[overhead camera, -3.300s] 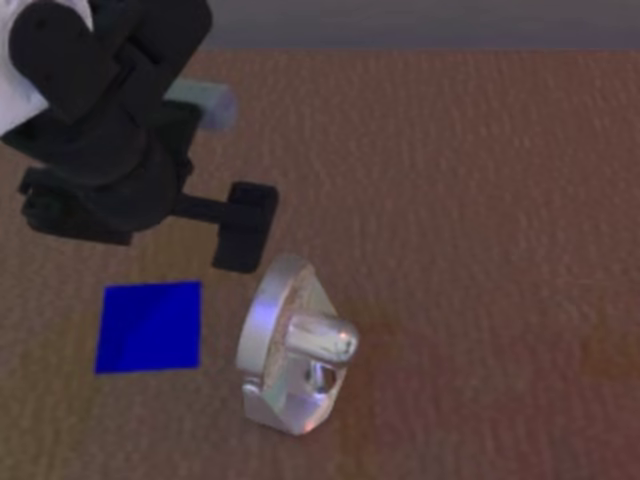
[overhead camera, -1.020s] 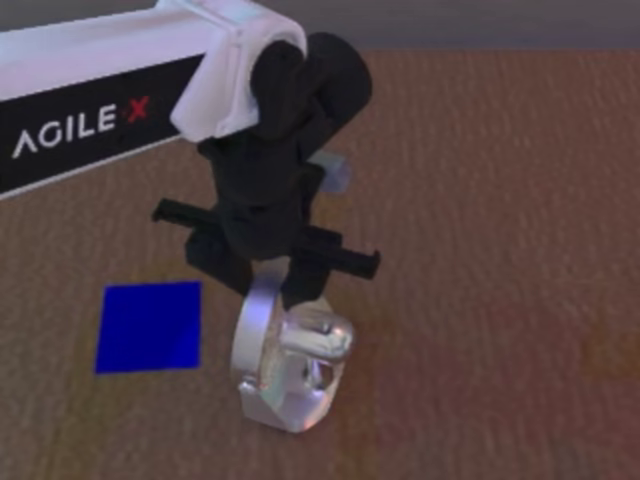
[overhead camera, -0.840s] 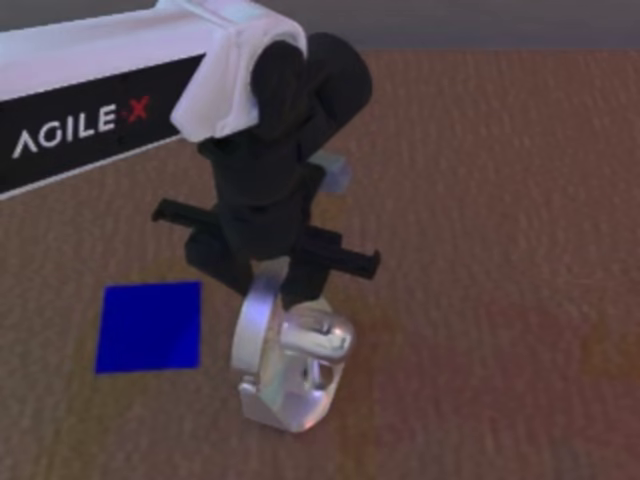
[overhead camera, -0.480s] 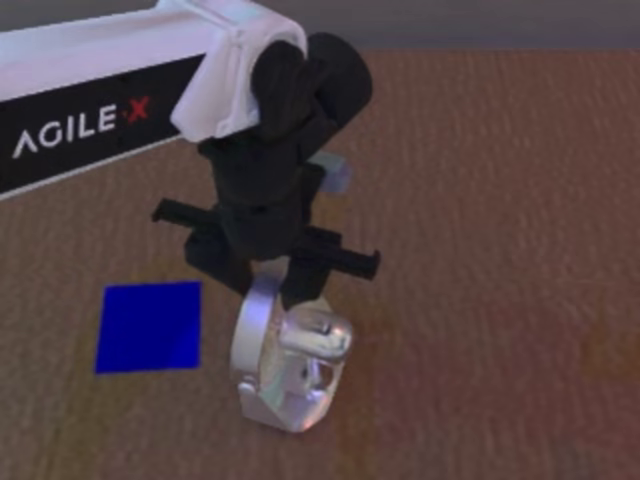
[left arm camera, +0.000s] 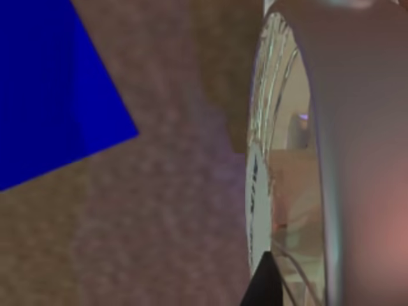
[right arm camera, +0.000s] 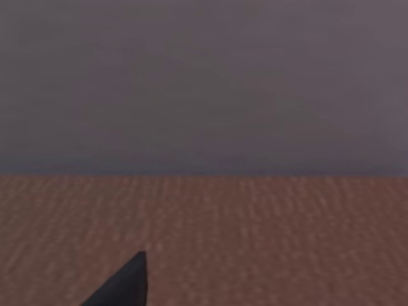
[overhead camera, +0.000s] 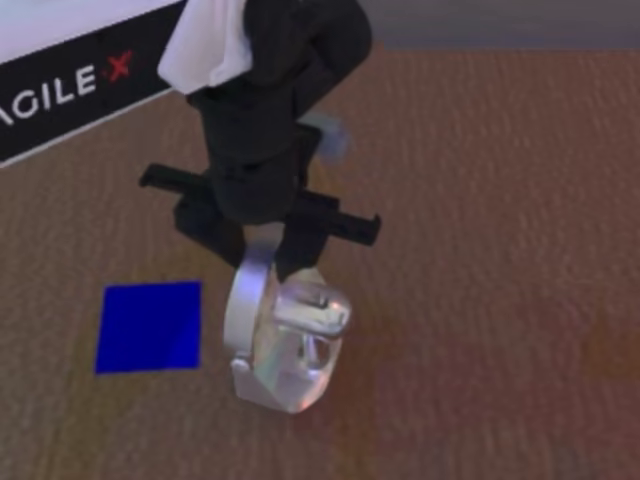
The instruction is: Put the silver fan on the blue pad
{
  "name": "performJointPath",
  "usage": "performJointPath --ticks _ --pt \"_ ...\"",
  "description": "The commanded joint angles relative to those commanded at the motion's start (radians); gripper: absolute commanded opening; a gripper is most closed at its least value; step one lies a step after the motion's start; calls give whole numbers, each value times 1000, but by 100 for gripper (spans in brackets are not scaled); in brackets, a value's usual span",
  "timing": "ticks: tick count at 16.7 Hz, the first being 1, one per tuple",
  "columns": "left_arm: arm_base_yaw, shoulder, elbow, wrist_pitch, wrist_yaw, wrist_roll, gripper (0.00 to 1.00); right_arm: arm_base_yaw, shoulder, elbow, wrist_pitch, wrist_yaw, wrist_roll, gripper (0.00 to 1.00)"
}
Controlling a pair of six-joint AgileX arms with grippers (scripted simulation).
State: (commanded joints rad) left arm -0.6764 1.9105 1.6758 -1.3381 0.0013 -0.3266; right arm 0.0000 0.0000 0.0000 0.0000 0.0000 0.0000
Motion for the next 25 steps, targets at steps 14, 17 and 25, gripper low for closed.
performJointPath --ticks 14,17,25 --pt "70 -13 19 -61 1 -298 0 0 0 0 0 0 0 100" --pt "129 -32 2 -71 2 -567 0 0 0 0 0 0 0 100" --pt "306 -120 -90 -74 4 -1313 0 0 0 0 0 0 0 100"
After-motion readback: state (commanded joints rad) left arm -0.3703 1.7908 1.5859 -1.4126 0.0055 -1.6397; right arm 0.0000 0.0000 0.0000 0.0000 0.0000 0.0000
